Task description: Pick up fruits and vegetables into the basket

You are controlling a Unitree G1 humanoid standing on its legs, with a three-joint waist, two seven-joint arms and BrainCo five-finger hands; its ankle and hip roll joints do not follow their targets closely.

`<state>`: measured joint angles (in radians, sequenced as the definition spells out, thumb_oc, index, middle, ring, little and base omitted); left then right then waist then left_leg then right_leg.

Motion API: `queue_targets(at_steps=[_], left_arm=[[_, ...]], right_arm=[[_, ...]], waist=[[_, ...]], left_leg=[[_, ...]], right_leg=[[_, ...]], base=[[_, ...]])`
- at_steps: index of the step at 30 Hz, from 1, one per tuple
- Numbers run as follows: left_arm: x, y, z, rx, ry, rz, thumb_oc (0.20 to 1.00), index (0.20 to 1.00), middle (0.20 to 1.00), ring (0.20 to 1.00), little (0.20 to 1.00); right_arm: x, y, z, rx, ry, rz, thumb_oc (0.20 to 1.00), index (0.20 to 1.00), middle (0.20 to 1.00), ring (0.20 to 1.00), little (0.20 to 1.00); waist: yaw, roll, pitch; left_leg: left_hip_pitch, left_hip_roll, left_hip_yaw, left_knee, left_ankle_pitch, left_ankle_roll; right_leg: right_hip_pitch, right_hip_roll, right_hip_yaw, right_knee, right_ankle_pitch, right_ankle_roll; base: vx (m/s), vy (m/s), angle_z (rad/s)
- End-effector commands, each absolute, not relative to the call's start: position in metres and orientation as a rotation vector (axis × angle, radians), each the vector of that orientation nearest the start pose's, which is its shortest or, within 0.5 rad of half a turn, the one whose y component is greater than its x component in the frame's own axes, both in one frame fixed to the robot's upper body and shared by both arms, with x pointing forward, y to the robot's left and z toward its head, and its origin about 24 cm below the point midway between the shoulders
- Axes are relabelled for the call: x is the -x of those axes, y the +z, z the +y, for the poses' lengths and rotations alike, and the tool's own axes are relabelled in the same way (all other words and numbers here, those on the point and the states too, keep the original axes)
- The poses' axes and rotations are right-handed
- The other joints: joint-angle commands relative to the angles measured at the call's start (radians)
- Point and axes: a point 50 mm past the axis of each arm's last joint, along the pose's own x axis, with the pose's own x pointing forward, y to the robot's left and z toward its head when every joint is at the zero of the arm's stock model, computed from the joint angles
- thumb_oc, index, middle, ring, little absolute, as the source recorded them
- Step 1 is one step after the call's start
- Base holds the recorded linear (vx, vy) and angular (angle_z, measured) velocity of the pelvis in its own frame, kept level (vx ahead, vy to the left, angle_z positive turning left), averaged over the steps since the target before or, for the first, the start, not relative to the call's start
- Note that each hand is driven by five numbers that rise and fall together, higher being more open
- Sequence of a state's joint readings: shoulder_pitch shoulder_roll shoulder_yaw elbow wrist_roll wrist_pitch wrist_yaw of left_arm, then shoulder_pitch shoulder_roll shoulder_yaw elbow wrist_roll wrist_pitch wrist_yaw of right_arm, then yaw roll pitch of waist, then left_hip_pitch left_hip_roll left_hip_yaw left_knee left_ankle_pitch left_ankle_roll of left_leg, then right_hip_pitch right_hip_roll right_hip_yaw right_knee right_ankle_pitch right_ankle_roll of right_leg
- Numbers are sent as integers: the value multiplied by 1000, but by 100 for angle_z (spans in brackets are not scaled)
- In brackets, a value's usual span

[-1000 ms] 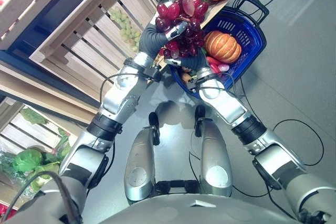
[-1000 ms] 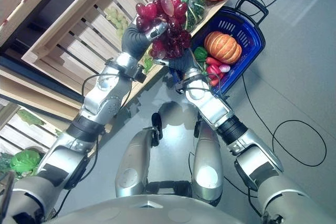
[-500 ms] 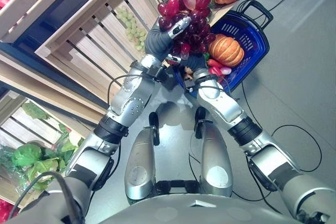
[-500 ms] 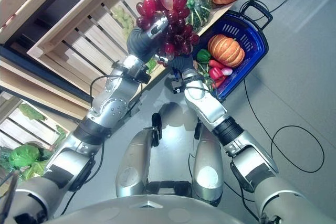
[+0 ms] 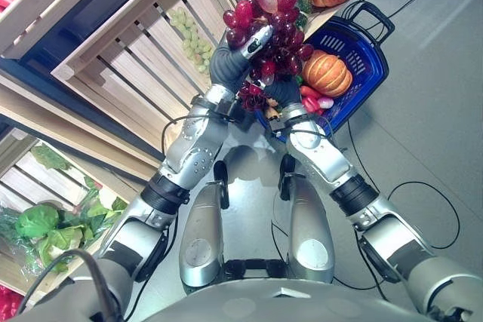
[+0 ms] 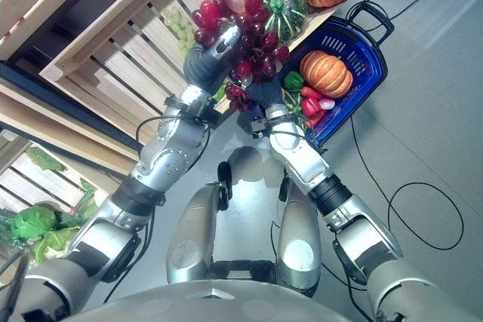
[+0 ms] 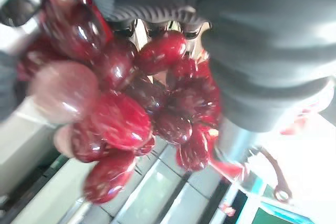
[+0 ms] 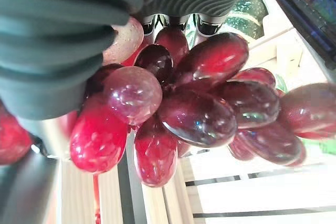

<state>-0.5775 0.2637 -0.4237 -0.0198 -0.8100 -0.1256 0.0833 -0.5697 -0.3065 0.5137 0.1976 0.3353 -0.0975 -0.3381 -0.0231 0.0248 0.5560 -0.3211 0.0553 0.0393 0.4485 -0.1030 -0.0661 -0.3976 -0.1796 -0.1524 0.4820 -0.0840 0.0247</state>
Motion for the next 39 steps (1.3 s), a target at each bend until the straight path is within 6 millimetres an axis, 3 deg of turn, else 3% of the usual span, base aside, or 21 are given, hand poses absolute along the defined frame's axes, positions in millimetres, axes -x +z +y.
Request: queue_targets(at_steps=[1,4,7,8,11,15,18,19,24,29,35,39], left_arm=[[-288,195,63,238,-557,-523,1000,1000,1000,1000,1000],[-294,198,91,-1,-334,-621,1000,1000,1000,1000,1000],[-296,199,113,-83,-199,-663,1000,1000,1000,1000,1000],[-295,200,132,-143,-87,-688,1000,1000,1000,1000,1000],[-291,193,166,-140,-2,-673,1000,1000,1000,1000,1000],[-284,175,185,-114,-16,-597,1000,1000,1000,1000,1000],[-283,160,188,-49,-97,-488,1000,1000,1000,1000,1000],[-284,142,184,2,-205,-358,1000,1000,1000,1000,1000],[-282,94,172,71,-387,-34,1000,1000,1000,1000,1000],[-273,54,163,151,-498,178,1000,1000,1000,1000,1000],[-259,17,165,-72,-571,271,1000,1000,1000,1000,1000],[-248,1,166,-96,-596,307,1000,1000,1000,1000,1000]], right_arm=[[-317,177,-76,-77,253,-540,200,200,200,200,200],[-318,176,-95,-62,217,-544,200,200,200,200,200],[-318,174,-109,-72,187,-543,200,200,200,200,200],[-317,173,-120,-89,165,-545,200,200,200,200,200],[-313,169,-149,-92,94,-556,200,200,200,200,200],[-309,168,-173,-58,17,-563,200,200,200,200,200],[-307,167,-185,-34,-14,-552,200,200,200,200,200],[-309,166,-195,-4,-49,-536,200,200,200,200,200],[-322,171,-228,20,-94,-458,200,200,200,200,200],[-340,181,-264,14,-125,-363,200,200,200,200,200],[-355,201,-298,-3,-146,-244,200,200,200,200,200],[-360,200,-310,-57,-166,-175,200,200,200,200,200]], waist=[[-2,-4,-61],[-4,6,-57],[-1,13,-53],[3,18,-52],[12,27,-45],[18,36,-36],[20,42,-36],[20,48,-36],[26,66,-36],[45,96,-36],[64,146,-36],[76,176,-36]], left_leg=[[-22,-19,63,-5,-30,73],[-27,-20,61,-8,-22,69],[-32,-20,61,-10,-18,65],[-41,-20,61,-8,-16,61],[-63,-17,62,-3,-13,56],[-93,-16,65,-1,-9,54],[-115,-15,69,2,-7,54],[-136,-14,74,1,-3,56],[-189,-18,75,19,-26,52],[-264,-20,81,29,-16,52],[-374,-16,91,41,0,47],[-432,-15,92,46,8,48]], right_leg=[[39,-18,-32,-4,-44,39],[29,-12,-32,6,-52,35],[20,-12,-34,17,-58,34],[9,-14,-36,29,-65,33],[-18,-15,-43,56,-77,30],[-56,-12,-50,87,-89,28],[-83,-10,-53,104,-93,26],[-107,-9,-57,114,-94,26],[-167,-9,-59,158,-127,32],[-246,-17,-75,193,-134,26],[-379,-28,-73,247,-146,14],[-450,-30,-66,272,-153,6]], base=[[-23,-39,0],[-13,-17,-2],[-25,-30,-4],[-39,-41,0],[-57,-63,2],[-59,-49,3],[-55,-32,3],[-63,-34,6],[-15,-36,6],[-42,-30,3],[-19,-1,14],[4,8,4]])
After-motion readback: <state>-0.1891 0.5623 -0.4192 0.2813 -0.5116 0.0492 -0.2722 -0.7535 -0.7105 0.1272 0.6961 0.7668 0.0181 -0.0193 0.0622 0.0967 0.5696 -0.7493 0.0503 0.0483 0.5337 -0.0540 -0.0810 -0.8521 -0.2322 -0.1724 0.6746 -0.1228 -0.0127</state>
